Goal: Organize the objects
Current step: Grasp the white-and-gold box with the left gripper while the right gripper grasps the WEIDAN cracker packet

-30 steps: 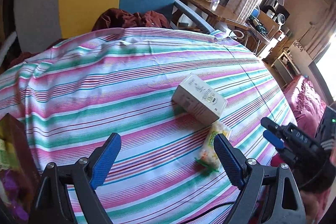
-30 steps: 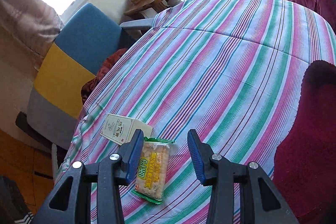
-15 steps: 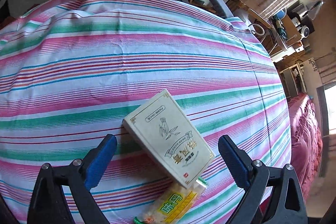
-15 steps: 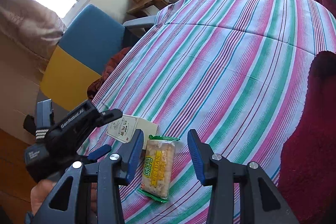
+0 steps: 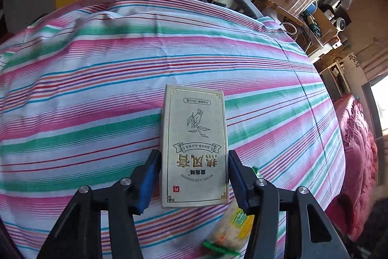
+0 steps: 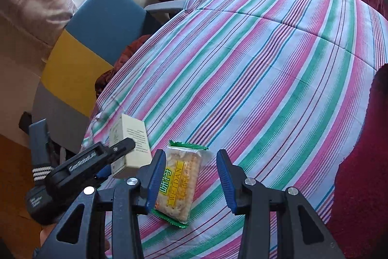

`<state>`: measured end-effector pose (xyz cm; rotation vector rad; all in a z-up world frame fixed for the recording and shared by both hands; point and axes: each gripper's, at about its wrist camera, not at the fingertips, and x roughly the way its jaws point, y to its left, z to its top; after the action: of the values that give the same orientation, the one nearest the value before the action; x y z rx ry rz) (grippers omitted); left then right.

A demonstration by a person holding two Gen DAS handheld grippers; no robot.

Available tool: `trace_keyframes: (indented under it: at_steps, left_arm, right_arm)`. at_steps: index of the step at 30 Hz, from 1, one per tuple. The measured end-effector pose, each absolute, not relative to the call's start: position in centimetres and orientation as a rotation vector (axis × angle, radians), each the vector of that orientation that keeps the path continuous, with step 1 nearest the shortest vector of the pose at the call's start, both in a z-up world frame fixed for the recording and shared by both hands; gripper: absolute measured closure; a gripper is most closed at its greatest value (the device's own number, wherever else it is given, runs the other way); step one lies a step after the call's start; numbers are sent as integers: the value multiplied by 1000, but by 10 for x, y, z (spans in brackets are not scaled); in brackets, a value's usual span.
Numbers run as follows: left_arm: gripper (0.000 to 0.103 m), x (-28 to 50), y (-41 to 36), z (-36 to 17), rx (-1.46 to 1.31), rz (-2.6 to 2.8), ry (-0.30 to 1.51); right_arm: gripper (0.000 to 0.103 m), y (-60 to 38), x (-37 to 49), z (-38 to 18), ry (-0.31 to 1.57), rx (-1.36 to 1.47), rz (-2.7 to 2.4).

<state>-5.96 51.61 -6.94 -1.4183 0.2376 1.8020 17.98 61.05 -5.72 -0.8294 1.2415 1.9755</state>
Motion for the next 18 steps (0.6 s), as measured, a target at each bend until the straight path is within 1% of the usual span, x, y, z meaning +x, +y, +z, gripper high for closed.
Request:
trace_keyframes:
  at_steps: [3, 10, 18]
  left_arm:
    - [48, -58, 482, -69, -1369, 1832, 290]
    - [48, -41, 415, -59, -1306, 1880, 271]
    - [48, -26, 348, -35, -1200, 1980, 222]
  right_arm:
    - [59, 607, 168, -61, 1197, -906, 1974]
    - [59, 592, 136, -77, 1129, -1118, 2003]
    - [58, 586, 120, -77, 1035, -1170, 1972]
